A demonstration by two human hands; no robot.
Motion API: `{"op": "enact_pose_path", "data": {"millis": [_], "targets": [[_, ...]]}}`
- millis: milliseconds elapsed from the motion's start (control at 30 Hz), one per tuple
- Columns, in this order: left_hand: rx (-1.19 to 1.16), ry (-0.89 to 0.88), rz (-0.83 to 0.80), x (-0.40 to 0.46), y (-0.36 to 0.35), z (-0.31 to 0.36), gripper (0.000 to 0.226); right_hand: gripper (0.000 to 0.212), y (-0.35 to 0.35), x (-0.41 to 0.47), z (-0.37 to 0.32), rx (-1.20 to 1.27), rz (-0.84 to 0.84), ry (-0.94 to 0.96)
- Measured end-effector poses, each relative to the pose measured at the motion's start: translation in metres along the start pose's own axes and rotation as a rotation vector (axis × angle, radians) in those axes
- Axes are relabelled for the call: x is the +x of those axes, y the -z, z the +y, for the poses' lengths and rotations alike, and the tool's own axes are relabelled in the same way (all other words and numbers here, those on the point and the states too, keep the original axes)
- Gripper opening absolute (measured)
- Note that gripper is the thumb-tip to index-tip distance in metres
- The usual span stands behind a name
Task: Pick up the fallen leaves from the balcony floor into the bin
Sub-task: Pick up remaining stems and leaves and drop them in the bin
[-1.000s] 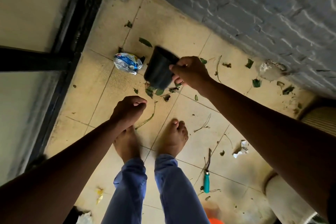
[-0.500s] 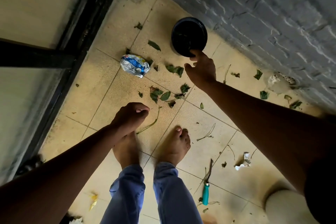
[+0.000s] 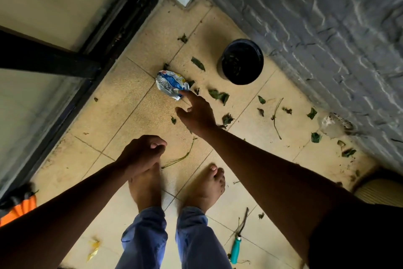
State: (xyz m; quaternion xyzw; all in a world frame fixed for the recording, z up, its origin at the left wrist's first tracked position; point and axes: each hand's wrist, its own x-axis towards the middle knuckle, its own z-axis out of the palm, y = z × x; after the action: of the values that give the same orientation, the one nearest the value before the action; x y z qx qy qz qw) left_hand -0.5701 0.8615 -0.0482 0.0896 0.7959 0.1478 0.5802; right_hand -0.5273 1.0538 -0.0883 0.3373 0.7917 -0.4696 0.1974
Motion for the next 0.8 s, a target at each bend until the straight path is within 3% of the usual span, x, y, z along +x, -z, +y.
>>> {"op": "enact_pose_path", "data": {"millis": [167, 333, 667, 800], "targets": [[-0.017, 0.030, 0.017, -0.003, 0.000, -0.014, 0.024, 0.058, -0.013, 0.032, -0.015, 0.231, -0.060, -0.247], [-0.040, 0.077, 0.008, -0.006, -0.003, -0.026, 0.018, 0.049, -0.019, 0.025, -0.017, 0.368, -0.114, -0.301], [-0.096, 0.063, -0.017, -0.006, -0.016, -0.037, 0.017, 0.048, -0.068, 0.009, -0.037, 0.319, -0.252, -0.058], [-0.109, 0.048, 0.007, -0.006, -0.016, -0.038, 0.024, 0.033, -0.072, 0.017, -0.042, 0.247, -0.318, 0.055]]}}
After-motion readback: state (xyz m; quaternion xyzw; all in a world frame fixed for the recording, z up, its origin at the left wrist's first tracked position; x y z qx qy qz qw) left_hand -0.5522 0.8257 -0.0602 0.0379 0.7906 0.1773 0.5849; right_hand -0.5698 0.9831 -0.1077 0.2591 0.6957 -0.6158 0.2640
